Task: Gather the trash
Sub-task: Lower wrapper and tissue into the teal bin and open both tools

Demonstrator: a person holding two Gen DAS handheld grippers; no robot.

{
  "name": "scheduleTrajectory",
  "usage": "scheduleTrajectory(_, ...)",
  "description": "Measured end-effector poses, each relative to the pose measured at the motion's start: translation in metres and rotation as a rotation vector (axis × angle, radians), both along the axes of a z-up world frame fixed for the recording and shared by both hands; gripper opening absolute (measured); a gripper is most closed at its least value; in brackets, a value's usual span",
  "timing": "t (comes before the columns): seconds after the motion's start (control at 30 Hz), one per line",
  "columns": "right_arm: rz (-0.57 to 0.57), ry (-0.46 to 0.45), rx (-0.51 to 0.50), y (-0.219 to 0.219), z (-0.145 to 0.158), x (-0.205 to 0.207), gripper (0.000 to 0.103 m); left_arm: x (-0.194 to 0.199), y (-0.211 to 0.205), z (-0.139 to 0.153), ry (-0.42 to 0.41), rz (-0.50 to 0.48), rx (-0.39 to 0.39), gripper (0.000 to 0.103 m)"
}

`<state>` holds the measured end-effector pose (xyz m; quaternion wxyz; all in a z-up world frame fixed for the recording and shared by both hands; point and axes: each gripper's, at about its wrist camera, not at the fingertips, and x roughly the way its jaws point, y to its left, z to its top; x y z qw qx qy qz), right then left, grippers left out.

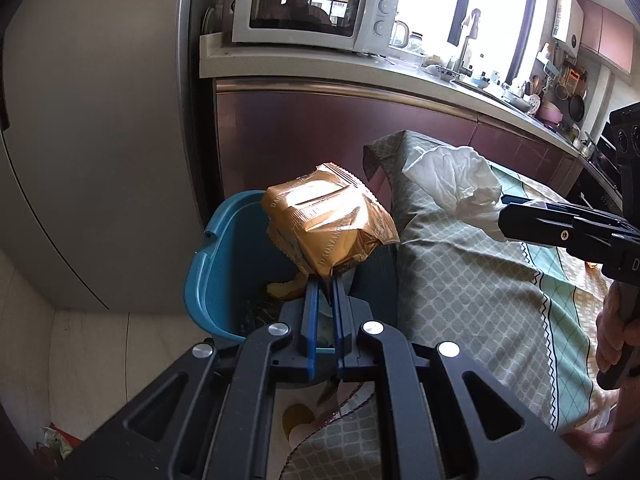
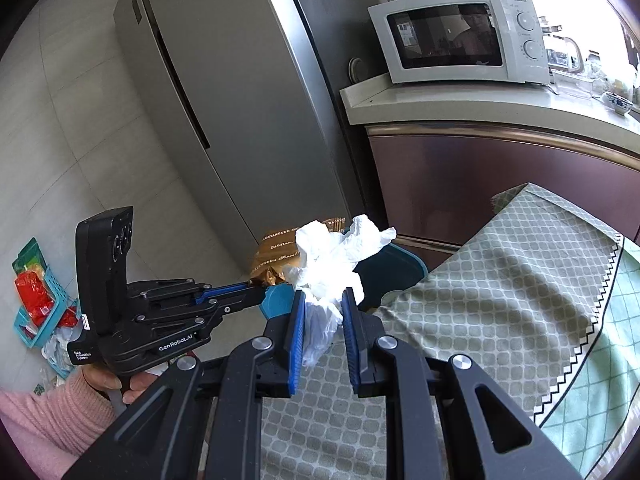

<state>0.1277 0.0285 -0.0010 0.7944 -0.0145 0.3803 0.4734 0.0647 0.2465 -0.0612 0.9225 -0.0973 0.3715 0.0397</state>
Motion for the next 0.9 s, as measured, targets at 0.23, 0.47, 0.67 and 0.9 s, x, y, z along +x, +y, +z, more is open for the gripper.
scheduleTrajectory(0.23, 0.024, 0.022, -0.036, 0.025, -0.012, 0.009, 0.017, 0.015, 0.009, -0.024, 0.061, 0.018, -0.006, 0.007)
scheduleTrajectory(0.47, 0.045, 0.047, -0.082, 0.051, -0.027, 0.018, 0.017, 0.028, 0.018, -0.045, 0.116, 0.037, -0.024, 0.007)
scheduleTrajectory(0.67, 0.054, 0.059, -0.124, 0.07, -0.041, 0.023, 0.017, 0.04, 0.022, -0.06, 0.146, 0.044, -0.03, 0.008)
scheduleTrajectory(0.9, 0.057, 0.084, -0.165, 0.086, -0.056, 0.031, 0.017, 0.059, 0.019, -0.071, 0.176, 0.051, -0.026, 0.008)
